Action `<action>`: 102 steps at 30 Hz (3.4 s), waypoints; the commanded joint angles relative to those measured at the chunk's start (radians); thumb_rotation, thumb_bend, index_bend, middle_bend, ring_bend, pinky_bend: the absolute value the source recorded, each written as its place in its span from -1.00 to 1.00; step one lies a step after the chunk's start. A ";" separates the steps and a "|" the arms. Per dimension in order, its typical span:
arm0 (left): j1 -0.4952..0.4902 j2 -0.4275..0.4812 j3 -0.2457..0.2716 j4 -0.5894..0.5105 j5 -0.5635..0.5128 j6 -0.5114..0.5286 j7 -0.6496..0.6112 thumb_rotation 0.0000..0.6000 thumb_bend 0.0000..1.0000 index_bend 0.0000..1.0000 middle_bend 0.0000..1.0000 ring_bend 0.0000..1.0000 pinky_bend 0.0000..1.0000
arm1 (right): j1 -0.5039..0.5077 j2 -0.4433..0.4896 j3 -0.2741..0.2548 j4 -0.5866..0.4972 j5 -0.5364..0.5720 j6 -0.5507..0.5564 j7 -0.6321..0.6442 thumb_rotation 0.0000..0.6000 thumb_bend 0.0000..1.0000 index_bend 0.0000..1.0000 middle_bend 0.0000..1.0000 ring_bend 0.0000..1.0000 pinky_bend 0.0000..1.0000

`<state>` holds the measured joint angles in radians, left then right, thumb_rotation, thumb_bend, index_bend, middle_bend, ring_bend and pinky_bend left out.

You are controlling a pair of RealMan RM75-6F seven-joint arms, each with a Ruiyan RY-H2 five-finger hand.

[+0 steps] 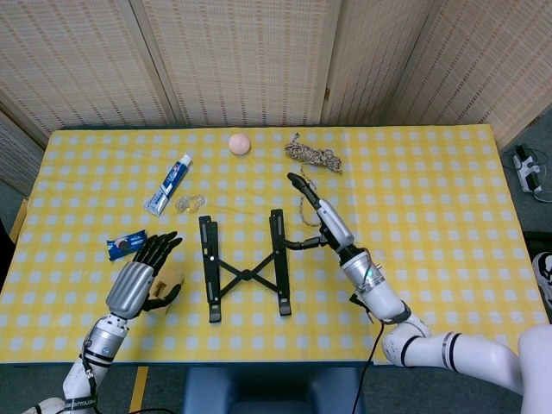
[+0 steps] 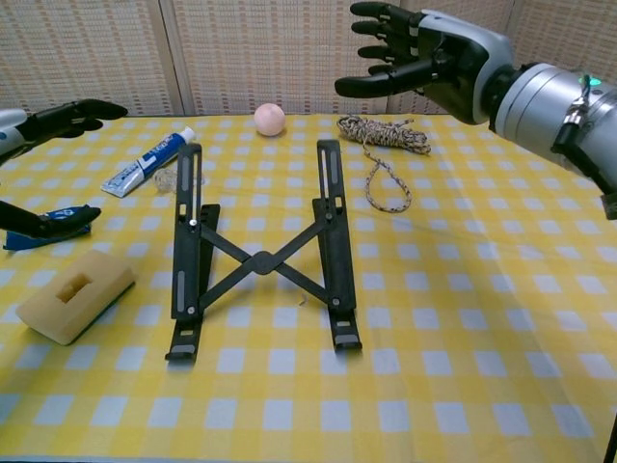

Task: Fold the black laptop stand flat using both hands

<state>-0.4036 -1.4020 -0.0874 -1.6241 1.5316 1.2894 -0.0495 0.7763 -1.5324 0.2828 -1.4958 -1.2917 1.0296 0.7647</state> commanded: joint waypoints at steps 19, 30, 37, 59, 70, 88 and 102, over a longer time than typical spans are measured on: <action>-0.258 -0.097 -0.072 0.305 -0.052 -0.292 0.257 1.00 -0.28 -0.81 -0.88 -1.00 -1.00 | -0.044 0.208 -0.233 -0.119 -0.306 -0.034 -0.432 1.00 -0.63 -1.00 -1.00 -1.00 -1.00; -0.364 -0.211 -0.110 0.453 -0.188 -0.430 0.368 1.00 -0.39 -0.96 -0.99 -1.00 -1.00 | -0.056 0.163 -0.231 -0.054 -0.311 -0.008 -0.668 1.00 -0.63 -0.91 -0.61 -0.64 -0.98; -0.386 -0.253 -0.104 0.527 -0.247 -0.447 0.462 1.00 -0.55 -1.00 -1.00 -1.00 -1.00 | -0.052 0.099 -0.227 0.031 -0.336 0.020 -0.761 1.00 -0.63 -0.43 -0.14 -0.27 -0.56; -0.420 -0.355 -0.085 0.666 -0.271 -0.461 0.368 1.00 -0.58 -1.00 -1.00 -1.00 -1.00 | -0.046 -0.041 -0.261 0.226 -0.360 0.024 -0.844 1.00 -0.63 -0.25 0.12 -0.03 -0.27; -0.421 -0.362 -0.083 0.671 -0.270 -0.455 0.323 1.00 -0.58 -1.00 -1.00 -1.00 -1.00 | -0.037 -0.148 -0.274 0.390 -0.391 0.047 -0.872 1.00 -0.63 -0.21 0.18 0.07 -0.18; -0.420 -0.359 -0.079 0.658 -0.272 -0.460 0.265 1.00 -0.58 -1.00 -1.00 -1.00 -1.00 | -0.007 -0.333 -0.277 0.630 -0.425 0.100 -0.845 1.00 -0.63 -0.20 0.19 0.08 -0.18; -0.415 -0.344 -0.078 0.626 -0.277 -0.471 0.213 1.00 -0.58 -1.00 -1.00 -1.00 -1.00 | 0.005 -0.428 -0.301 0.766 -0.463 0.172 -0.803 1.00 -0.64 -0.19 0.19 0.09 -0.18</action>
<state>-0.8193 -1.7466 -0.1655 -0.9980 1.2540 0.8182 0.1645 0.7800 -1.9514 -0.0147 -0.7399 -1.7501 1.1926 -0.0439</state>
